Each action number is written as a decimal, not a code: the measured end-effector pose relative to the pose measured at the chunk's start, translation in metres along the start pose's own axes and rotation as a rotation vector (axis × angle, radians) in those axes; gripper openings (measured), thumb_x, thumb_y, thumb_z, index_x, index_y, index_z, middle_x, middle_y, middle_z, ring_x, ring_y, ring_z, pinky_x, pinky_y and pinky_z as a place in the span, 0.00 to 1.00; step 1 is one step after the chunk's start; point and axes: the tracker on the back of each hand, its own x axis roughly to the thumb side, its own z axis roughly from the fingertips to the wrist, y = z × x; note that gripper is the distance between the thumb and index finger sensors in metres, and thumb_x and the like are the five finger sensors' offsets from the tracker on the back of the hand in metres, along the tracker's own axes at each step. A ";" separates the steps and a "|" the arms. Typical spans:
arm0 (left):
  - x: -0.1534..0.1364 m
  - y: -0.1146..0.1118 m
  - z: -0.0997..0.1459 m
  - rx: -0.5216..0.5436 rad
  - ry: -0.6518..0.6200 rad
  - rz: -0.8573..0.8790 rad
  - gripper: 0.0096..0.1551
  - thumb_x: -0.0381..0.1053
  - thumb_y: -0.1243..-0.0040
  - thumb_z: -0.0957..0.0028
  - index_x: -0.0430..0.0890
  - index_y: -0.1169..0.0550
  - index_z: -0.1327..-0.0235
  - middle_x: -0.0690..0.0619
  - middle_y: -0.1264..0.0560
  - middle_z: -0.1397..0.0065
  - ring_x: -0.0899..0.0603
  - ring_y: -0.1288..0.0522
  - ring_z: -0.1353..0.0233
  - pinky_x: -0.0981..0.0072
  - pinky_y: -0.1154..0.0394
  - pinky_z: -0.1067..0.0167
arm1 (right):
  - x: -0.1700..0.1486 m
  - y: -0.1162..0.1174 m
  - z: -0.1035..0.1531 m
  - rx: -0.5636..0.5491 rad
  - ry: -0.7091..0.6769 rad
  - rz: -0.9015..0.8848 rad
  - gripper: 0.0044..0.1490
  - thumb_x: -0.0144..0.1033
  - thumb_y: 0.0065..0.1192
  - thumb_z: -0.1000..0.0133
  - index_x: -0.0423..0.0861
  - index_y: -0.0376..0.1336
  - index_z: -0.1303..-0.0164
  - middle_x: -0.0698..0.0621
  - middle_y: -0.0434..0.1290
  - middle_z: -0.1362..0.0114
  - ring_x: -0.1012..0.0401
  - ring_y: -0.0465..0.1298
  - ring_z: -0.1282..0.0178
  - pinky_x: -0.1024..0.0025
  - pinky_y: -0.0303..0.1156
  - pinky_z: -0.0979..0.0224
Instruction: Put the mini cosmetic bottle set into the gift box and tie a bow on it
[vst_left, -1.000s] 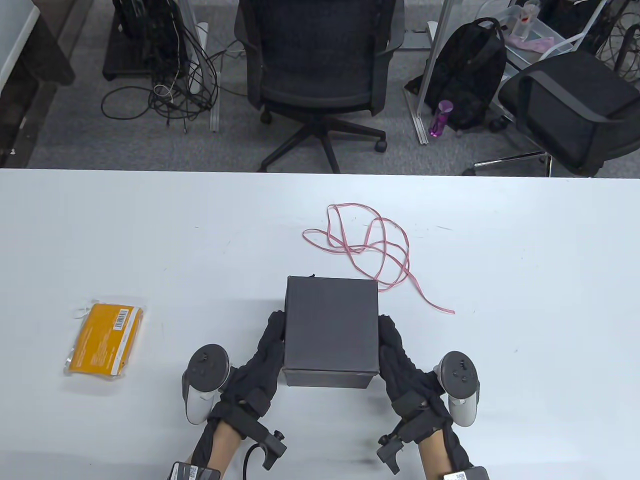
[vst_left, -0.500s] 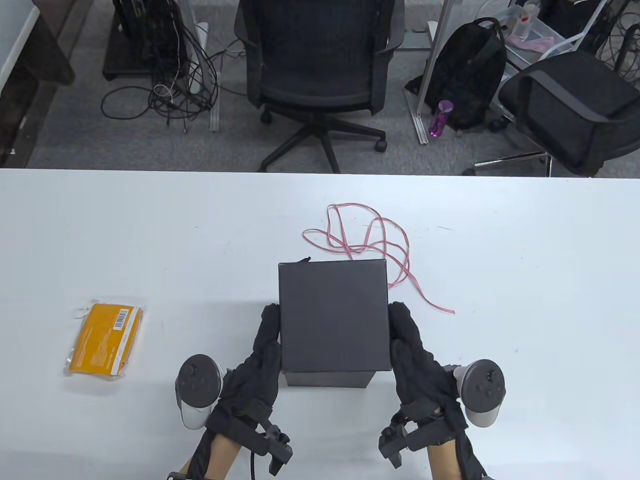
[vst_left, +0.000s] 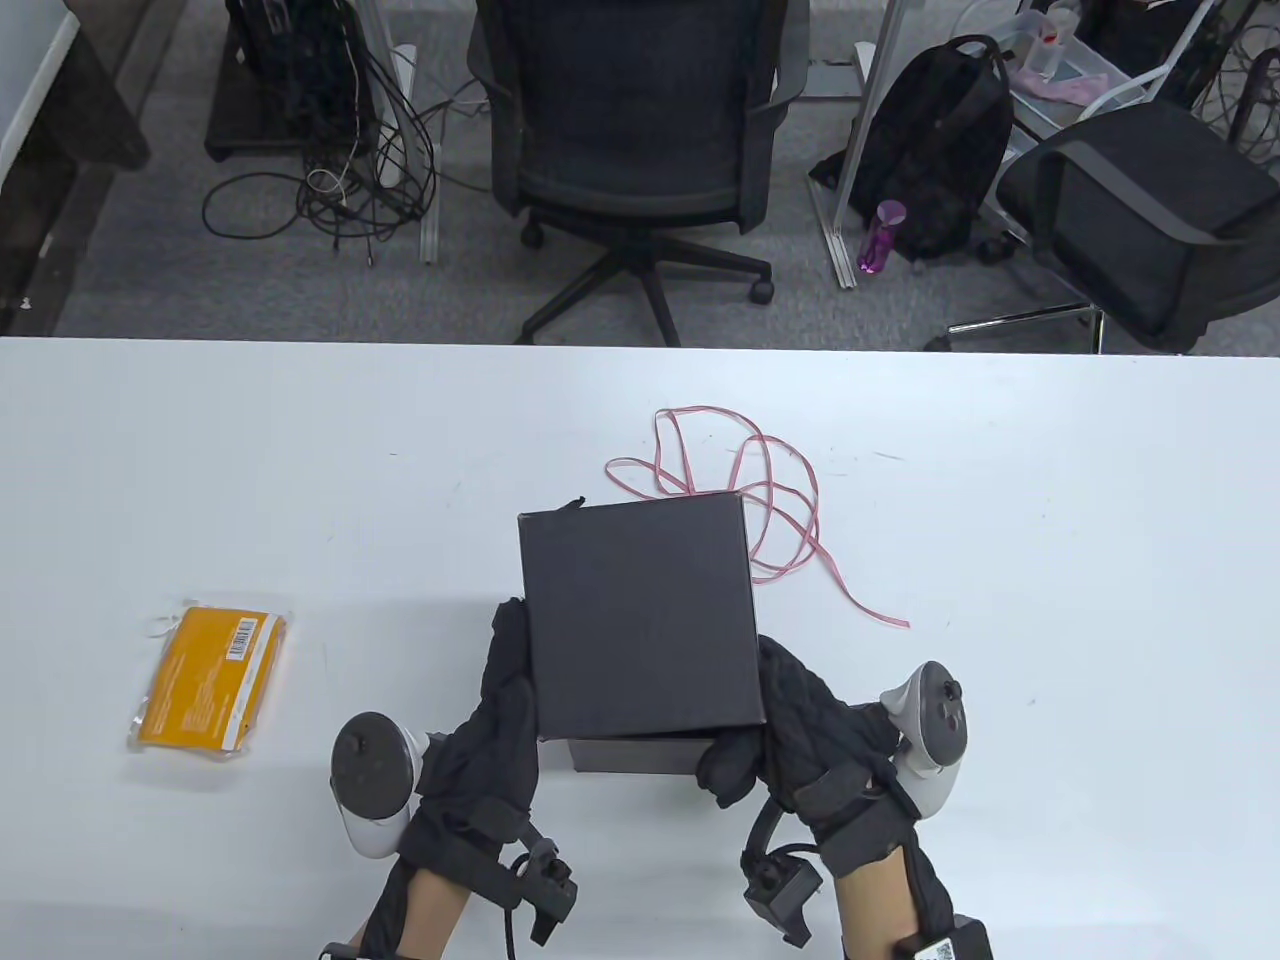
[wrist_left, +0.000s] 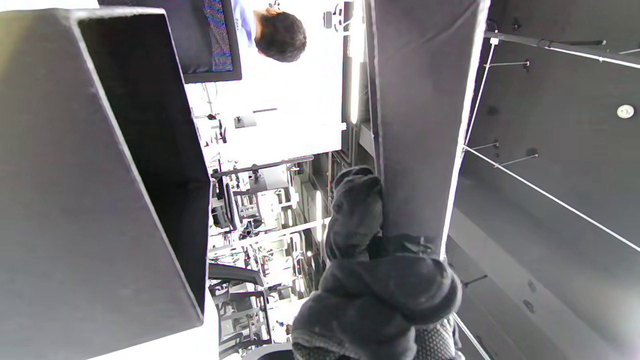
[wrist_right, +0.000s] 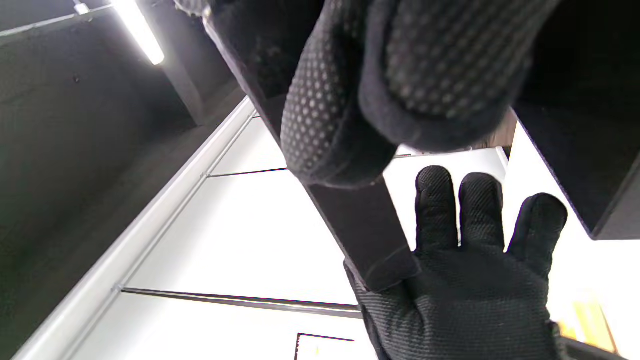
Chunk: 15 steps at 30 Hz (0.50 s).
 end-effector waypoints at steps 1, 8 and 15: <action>0.000 0.000 0.000 0.001 0.001 -0.003 0.36 0.63 0.76 0.36 0.62 0.63 0.16 0.27 0.59 0.14 0.14 0.58 0.19 0.15 0.48 0.30 | -0.001 -0.002 0.000 -0.010 0.005 -0.012 0.46 0.46 0.39 0.33 0.21 0.49 0.21 0.29 0.72 0.34 0.56 0.85 0.58 0.67 0.86 0.60; -0.006 -0.005 0.000 0.002 0.016 -0.037 0.36 0.63 0.76 0.36 0.63 0.62 0.16 0.28 0.58 0.13 0.15 0.57 0.19 0.16 0.48 0.30 | -0.004 -0.010 0.002 0.005 -0.002 -0.170 0.46 0.40 0.49 0.31 0.20 0.43 0.20 0.30 0.69 0.31 0.50 0.84 0.51 0.61 0.86 0.52; -0.010 -0.003 0.000 0.008 0.036 -0.063 0.36 0.63 0.76 0.37 0.63 0.62 0.16 0.28 0.58 0.13 0.15 0.57 0.19 0.16 0.48 0.30 | -0.002 -0.008 0.001 0.057 -0.021 -0.150 0.53 0.35 0.59 0.33 0.18 0.37 0.20 0.31 0.66 0.29 0.48 0.82 0.46 0.56 0.85 0.46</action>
